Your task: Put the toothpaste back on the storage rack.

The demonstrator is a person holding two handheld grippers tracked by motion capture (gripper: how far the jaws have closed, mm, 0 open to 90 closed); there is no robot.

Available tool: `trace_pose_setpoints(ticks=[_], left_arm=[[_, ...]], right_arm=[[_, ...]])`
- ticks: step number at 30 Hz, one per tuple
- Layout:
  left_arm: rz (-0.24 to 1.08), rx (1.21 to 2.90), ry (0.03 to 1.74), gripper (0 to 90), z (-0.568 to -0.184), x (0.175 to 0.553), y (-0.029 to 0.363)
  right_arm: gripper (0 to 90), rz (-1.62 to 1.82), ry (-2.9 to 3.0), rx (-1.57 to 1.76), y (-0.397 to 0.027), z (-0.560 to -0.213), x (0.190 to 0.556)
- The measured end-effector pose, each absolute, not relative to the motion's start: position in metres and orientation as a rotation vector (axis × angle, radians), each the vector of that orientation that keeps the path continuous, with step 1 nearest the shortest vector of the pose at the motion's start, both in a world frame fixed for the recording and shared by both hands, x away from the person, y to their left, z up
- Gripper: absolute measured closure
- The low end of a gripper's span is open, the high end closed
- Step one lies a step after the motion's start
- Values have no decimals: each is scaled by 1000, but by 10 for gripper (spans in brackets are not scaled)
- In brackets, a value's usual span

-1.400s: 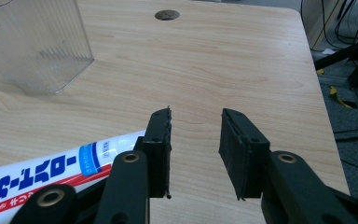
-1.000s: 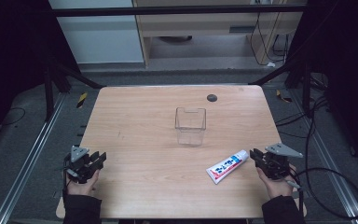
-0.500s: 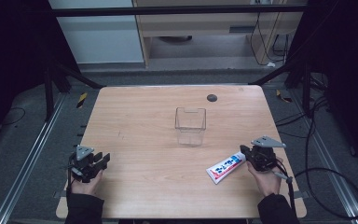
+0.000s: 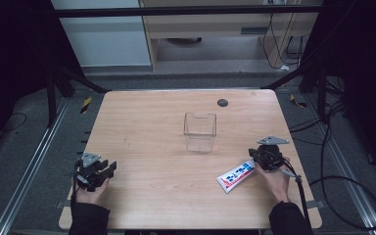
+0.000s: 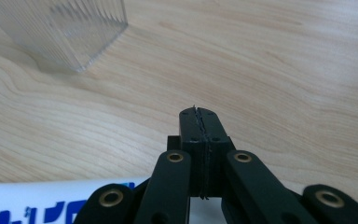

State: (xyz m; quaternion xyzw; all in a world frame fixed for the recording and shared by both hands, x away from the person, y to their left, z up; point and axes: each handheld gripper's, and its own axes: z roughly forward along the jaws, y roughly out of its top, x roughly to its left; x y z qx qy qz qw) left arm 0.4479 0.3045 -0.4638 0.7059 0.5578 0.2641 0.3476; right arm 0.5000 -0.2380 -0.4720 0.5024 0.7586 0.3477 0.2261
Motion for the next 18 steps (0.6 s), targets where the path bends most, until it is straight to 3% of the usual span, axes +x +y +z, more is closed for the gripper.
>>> trace_pose_setpoints(ticks=[18], left_arm=[[686, 1823, 1451, 593, -463, 446, 307]], right_arm=[[900, 905, 2117, 1417, -244, -477, 495]])
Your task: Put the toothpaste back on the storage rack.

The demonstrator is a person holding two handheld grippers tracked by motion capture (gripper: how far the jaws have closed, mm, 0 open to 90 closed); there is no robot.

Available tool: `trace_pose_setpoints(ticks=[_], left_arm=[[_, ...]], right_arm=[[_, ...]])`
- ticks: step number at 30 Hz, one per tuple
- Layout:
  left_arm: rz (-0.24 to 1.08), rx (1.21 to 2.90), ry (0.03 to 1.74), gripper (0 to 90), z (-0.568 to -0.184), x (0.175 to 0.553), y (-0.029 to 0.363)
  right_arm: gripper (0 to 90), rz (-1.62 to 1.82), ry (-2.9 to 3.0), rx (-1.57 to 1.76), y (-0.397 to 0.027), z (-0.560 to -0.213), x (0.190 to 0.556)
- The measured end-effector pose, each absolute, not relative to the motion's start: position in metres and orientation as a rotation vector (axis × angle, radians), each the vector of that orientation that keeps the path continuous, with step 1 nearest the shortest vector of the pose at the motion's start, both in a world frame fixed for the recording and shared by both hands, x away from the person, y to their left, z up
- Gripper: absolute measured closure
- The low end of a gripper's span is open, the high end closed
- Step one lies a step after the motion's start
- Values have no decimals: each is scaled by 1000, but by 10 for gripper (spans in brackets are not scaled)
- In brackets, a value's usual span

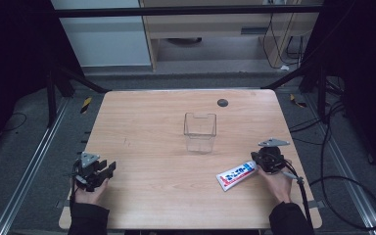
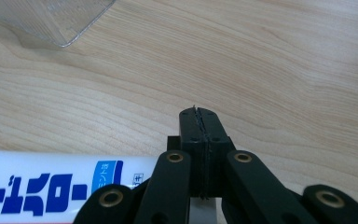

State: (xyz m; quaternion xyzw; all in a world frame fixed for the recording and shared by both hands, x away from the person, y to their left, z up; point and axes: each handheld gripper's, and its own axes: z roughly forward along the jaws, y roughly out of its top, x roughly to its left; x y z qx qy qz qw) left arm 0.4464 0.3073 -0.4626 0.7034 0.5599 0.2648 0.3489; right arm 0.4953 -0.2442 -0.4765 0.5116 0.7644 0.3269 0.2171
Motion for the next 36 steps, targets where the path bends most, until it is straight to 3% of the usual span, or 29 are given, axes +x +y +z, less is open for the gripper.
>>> trace_pose_setpoints(ticks=[36], left_arm=[[697, 1820, 1449, 552, -461, 443, 310]], right_arm=[[899, 879, 2179, 1425, -260, -473, 445]])
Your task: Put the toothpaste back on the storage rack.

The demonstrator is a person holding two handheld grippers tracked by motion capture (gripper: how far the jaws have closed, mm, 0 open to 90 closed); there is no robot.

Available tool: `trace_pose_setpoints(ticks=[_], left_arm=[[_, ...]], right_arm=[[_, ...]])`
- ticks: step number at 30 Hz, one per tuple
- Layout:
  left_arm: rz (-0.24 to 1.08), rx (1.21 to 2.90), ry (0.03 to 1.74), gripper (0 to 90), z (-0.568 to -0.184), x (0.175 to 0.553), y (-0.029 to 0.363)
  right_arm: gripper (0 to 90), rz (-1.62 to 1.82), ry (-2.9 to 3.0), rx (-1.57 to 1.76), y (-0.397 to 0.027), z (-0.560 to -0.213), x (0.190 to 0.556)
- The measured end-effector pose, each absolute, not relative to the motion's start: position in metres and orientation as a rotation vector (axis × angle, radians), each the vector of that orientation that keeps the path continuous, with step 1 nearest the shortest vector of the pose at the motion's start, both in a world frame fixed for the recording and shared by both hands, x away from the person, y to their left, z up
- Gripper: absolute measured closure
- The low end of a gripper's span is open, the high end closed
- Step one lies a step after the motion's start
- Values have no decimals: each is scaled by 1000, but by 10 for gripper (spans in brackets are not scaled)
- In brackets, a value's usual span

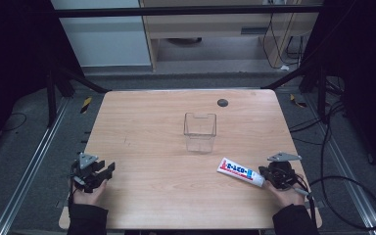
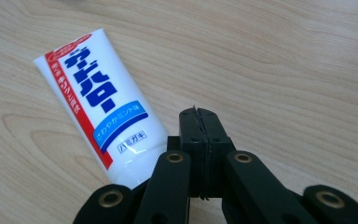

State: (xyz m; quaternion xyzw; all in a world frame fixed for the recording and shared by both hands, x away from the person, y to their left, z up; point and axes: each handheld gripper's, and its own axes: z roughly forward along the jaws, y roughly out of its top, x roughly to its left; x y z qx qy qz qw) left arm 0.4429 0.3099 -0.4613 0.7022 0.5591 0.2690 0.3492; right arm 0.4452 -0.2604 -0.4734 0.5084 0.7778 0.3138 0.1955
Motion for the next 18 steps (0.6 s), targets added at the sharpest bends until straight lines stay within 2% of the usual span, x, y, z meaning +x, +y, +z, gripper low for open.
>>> trace_pose_setpoints(ticks=[18], left_arm=[[701, 1819, 1438, 548, -461, 442, 310]], right_arm=[[897, 926, 2217, 1416, -254, -473, 429]])
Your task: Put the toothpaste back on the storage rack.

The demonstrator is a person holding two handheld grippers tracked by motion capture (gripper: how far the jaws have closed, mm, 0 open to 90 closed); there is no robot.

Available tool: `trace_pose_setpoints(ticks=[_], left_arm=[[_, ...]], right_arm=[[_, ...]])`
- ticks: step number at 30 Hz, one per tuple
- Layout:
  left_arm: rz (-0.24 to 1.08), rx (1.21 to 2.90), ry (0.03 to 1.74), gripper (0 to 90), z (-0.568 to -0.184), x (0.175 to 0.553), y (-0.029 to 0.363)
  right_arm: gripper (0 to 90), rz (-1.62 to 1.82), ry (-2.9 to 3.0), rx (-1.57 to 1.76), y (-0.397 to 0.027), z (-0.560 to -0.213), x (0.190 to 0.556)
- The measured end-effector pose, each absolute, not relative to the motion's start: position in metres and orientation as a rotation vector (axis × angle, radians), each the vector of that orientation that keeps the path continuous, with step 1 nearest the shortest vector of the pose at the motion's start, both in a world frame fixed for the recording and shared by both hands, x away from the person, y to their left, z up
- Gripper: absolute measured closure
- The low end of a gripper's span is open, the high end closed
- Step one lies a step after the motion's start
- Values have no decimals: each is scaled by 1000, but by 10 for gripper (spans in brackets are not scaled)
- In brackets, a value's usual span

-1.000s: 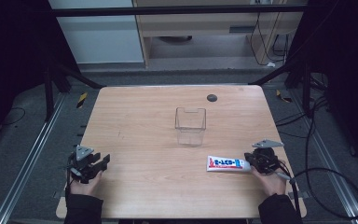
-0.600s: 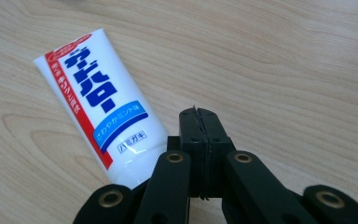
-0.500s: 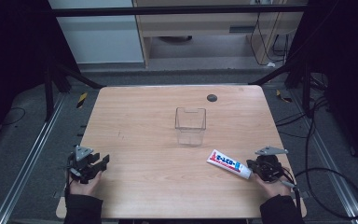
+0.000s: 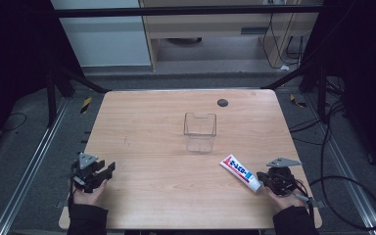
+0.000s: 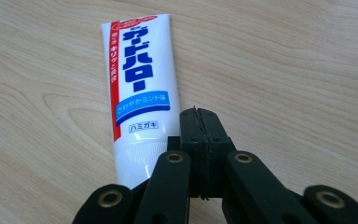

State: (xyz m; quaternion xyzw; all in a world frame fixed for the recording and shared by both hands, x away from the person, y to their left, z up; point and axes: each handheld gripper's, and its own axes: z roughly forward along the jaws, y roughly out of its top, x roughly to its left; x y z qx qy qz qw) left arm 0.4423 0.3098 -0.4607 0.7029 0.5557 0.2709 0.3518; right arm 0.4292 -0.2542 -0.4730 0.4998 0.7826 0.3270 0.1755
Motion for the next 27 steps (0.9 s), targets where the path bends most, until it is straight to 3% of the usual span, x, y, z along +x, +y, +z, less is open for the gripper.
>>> trace_pose_setpoints(ticks=[14, 27], left_arm=[[696, 1825, 1433, 541, -461, 443, 309], [687, 1838, 1430, 534, -463, 446, 306]], right_arm=[[883, 918, 2226, 1414, -251, -472, 425], [691, 915, 2177, 1362, -245, -443, 435]])
